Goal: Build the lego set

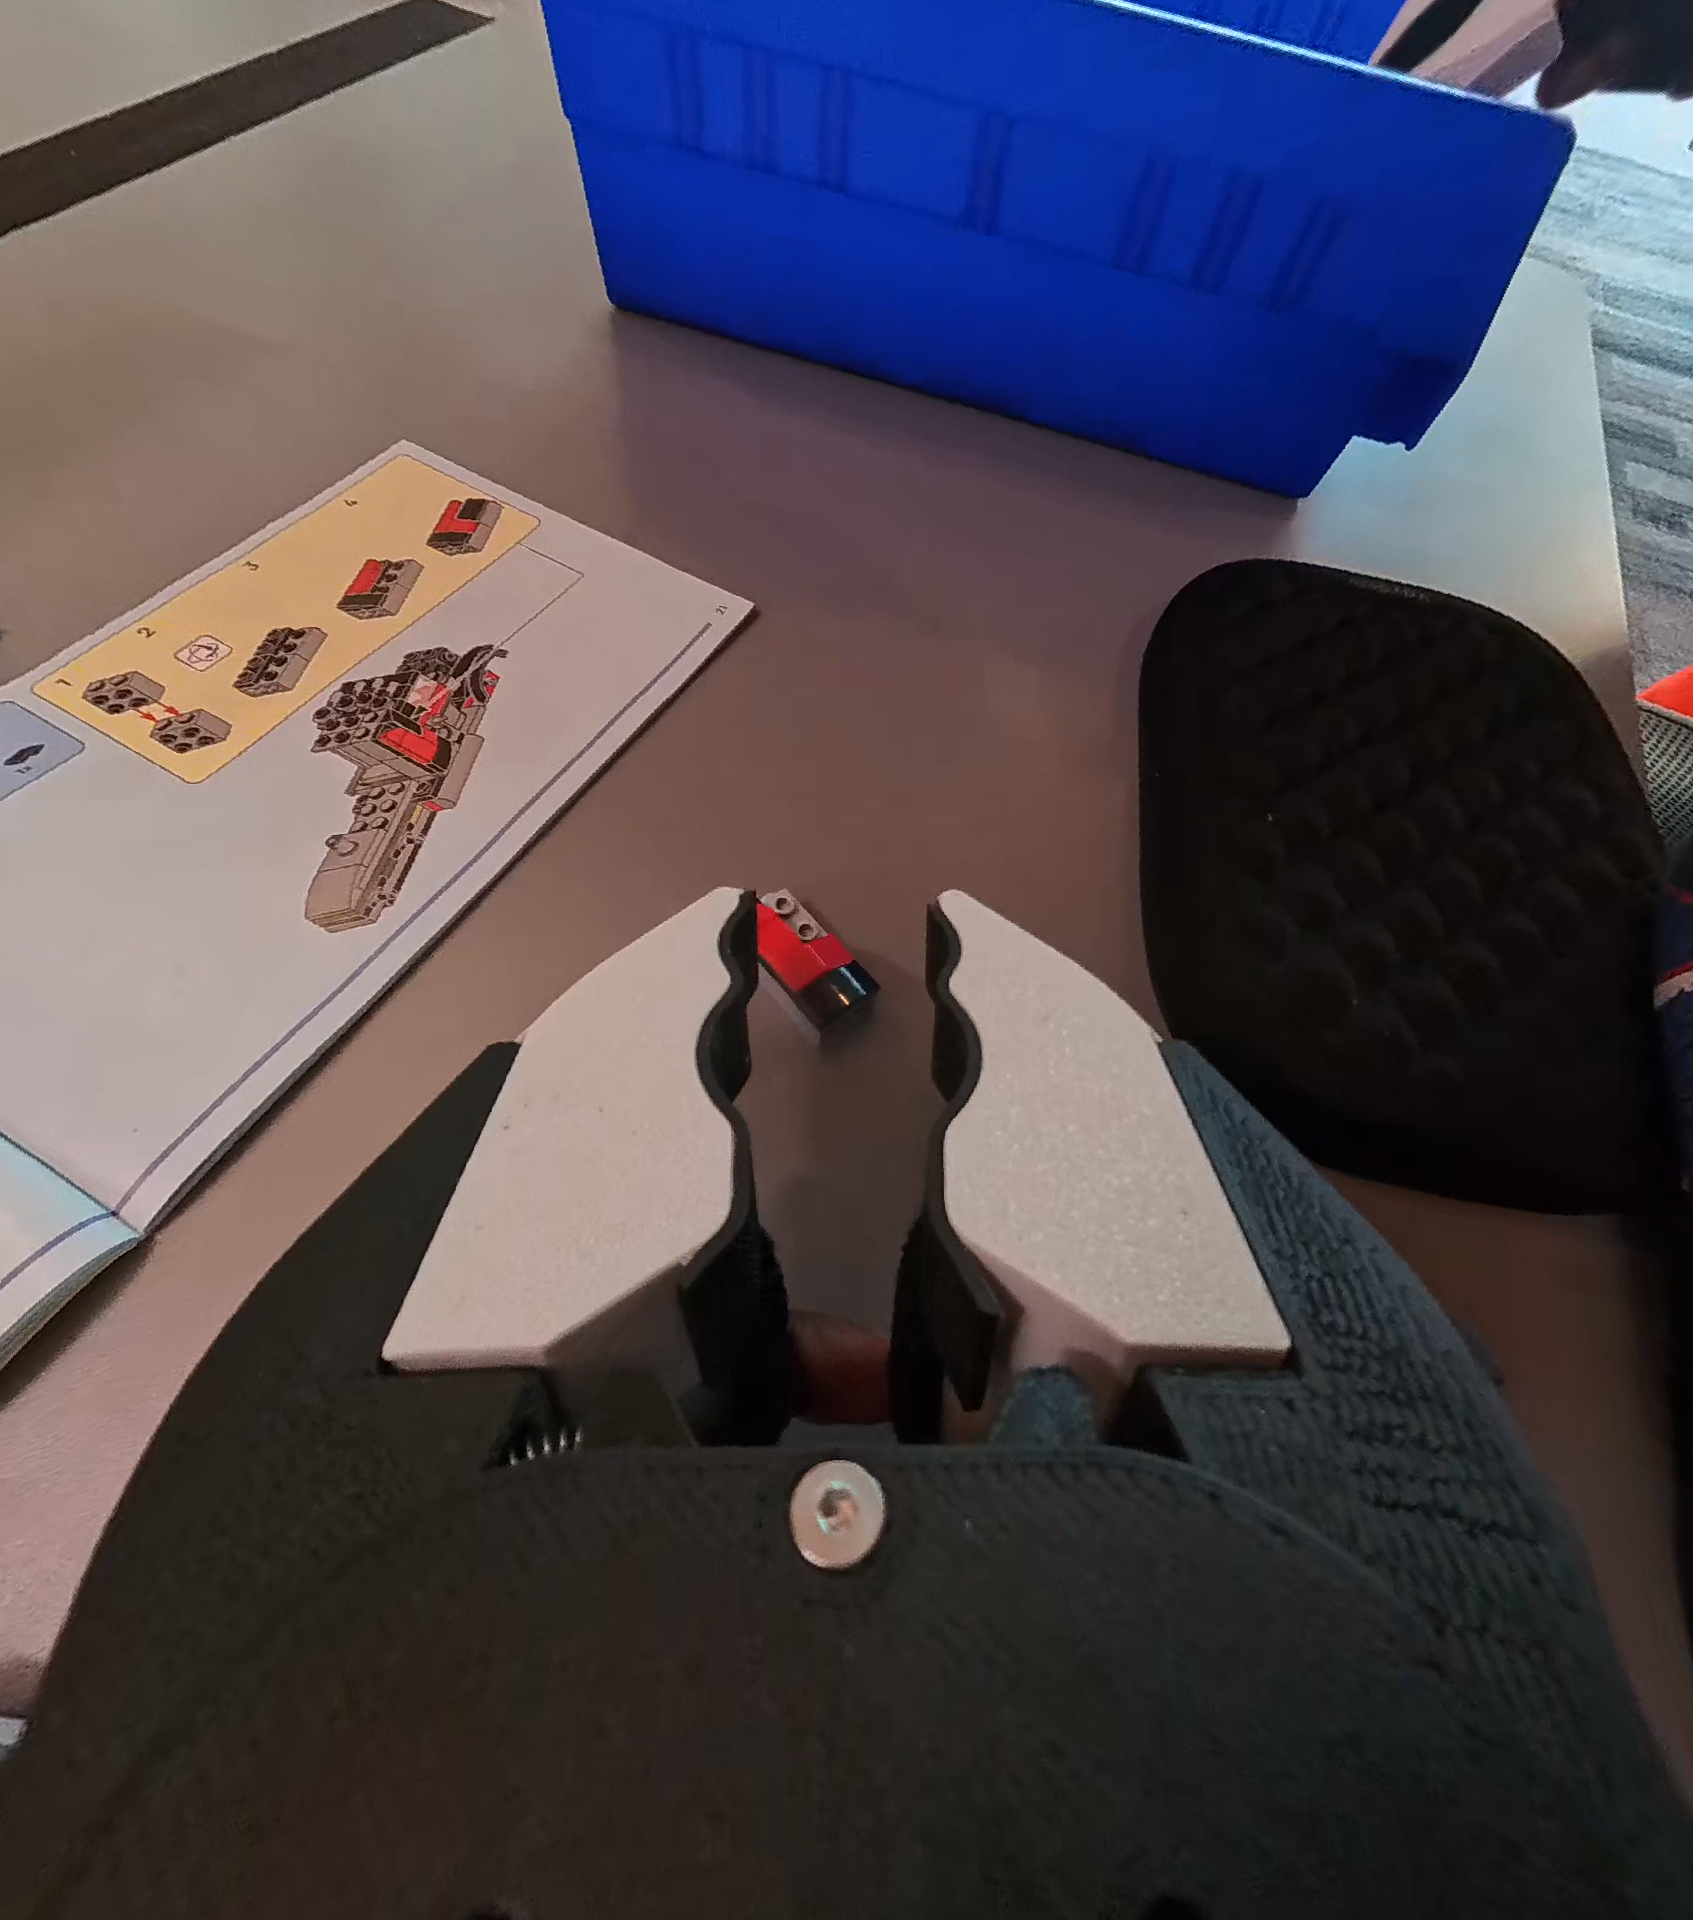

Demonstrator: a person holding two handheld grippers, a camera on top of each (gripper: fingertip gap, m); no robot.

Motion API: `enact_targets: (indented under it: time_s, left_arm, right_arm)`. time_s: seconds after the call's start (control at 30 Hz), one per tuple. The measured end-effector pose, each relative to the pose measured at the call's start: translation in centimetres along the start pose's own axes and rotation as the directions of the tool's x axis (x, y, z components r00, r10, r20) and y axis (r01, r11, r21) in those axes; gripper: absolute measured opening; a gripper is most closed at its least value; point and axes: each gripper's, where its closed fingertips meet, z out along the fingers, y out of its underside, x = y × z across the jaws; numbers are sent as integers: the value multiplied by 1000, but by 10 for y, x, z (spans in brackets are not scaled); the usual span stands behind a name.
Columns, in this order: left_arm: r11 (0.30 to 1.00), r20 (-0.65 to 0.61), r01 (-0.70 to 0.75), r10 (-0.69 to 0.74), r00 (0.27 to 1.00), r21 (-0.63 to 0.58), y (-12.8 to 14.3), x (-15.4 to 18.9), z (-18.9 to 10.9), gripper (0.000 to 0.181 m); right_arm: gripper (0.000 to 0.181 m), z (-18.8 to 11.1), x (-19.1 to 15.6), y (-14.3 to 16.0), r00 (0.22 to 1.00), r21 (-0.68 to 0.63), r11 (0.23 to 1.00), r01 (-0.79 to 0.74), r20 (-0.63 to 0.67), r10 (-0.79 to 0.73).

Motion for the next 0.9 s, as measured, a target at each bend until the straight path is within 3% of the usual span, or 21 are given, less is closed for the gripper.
enact_targets:
  time_s: [0.17,0.37,0.63,0.9]
  left_arm:
    - [1000,0,8,-8,1000,6,-1,-1,0,30]
    - [1000,0,10,-10,1000,7,-1,-1,0,31]
    - [1000,0,14,-14,1000,8,-1,-2,0,30]
    - [1000,-1,16,-16,1000,5,-1,-2,0,31]
  right_arm:
    - [19,-10,11,7,996,5,999,-48,-74,48]
    - [25,-33,46,17,933,92,981,-173,-305,193]
    - [33,-32,32,3,965,177,982,-73,-235,114]
    - [36,-6,-15,-9,985,160,972,174,-36,-170]
